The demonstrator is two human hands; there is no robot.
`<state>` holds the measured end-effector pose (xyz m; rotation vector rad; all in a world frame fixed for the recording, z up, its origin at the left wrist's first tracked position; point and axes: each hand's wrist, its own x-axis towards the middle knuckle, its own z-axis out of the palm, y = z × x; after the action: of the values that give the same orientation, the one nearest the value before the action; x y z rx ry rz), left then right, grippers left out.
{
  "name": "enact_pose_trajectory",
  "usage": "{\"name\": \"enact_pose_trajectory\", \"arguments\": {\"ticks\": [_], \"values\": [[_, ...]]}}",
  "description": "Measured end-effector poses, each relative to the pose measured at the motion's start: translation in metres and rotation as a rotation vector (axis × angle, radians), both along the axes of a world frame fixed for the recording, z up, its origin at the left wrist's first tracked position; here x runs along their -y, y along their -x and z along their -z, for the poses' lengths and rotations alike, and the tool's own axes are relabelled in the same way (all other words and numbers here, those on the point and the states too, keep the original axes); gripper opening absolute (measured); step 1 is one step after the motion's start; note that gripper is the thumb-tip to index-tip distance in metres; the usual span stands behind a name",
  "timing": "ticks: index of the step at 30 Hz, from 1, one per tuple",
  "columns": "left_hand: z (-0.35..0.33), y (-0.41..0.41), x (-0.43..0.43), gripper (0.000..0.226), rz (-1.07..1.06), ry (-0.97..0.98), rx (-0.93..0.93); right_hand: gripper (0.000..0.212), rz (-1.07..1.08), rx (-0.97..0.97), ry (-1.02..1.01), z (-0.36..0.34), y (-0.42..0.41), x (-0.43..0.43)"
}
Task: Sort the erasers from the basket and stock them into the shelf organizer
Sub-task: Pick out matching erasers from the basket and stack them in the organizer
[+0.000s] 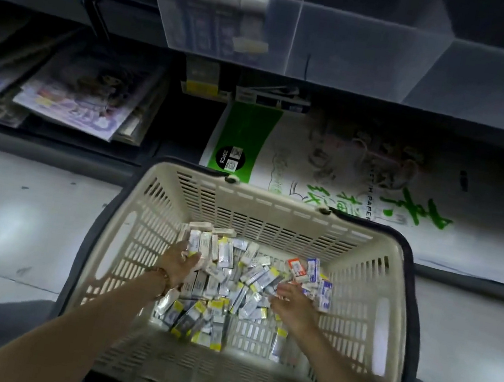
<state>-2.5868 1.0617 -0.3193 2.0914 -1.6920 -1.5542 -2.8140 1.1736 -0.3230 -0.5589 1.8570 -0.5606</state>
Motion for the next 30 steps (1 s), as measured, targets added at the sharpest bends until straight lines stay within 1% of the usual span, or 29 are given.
{"name": "enact_pose_trajectory", "arguments": {"ticks": [4,6,7,9,11,12,14,15,17,19,20,23,26,28,30], "values": [[0.015,0.01,0.013,0.06,-0.051,-0.02,-0.035,0.043,-0.012,-0.033,0.057,0.006,-0.003,0.011],[0.02,0.014,0.019,0.06,-0.085,-0.01,-0.06,0.043,-0.065,-0.087,0.097,0.007,-0.004,0.016],[0.023,0.015,0.022,0.062,-0.064,0.01,-0.054,0.042,-0.095,-0.107,0.122,0.007,-0.006,0.02],[0.029,0.012,0.027,0.061,0.066,0.111,0.054,0.039,-0.146,-0.133,0.182,0.007,-0.009,0.028],[0.034,0.009,0.03,0.054,0.23,0.294,0.194,0.038,-0.192,-0.153,0.219,0.008,-0.012,0.04],[0.035,0.009,0.032,0.052,0.294,0.352,0.225,0.039,-0.233,-0.165,0.227,0.01,-0.012,0.047],[0.037,0.011,0.035,0.053,0.341,0.353,0.218,0.044,-0.318,-0.195,0.193,0.015,-0.012,0.06],[0.038,0.011,0.037,0.054,0.304,0.316,0.191,0.049,-0.336,-0.196,0.148,0.021,-0.014,0.068],[0.038,0.014,0.038,0.051,0.211,0.291,0.154,0.057,-0.274,-0.151,0.06,0.028,-0.019,0.078],[0.041,0.015,0.036,0.046,0.202,0.298,0.188,0.06,-0.161,-0.084,0.009,0.036,-0.03,0.087],[0.043,0.017,0.035,0.045,0.218,0.296,0.21,0.06,-0.133,-0.089,-0.003,0.039,-0.035,0.09],[0.045,0.017,0.033,0.046,0.242,0.262,0.242,0.049,-0.094,-0.181,0.001,0.049,-0.043,0.092],[0.046,0.014,0.031,0.043,0.28,0.318,0.2,0.028,-0.105,-0.223,0.073,0.053,-0.043,0.085],[0.047,0.01,0.026,0.041,0.357,0.39,0.163,0.021,-0.146,-0.224,0.124,0.05,-0.042,0.081],[0.047,0.01,0.02,0.041,0.383,0.401,0.142,0.016,-0.094,-0.167,0.171,0.044,-0.038,0.076]]}}
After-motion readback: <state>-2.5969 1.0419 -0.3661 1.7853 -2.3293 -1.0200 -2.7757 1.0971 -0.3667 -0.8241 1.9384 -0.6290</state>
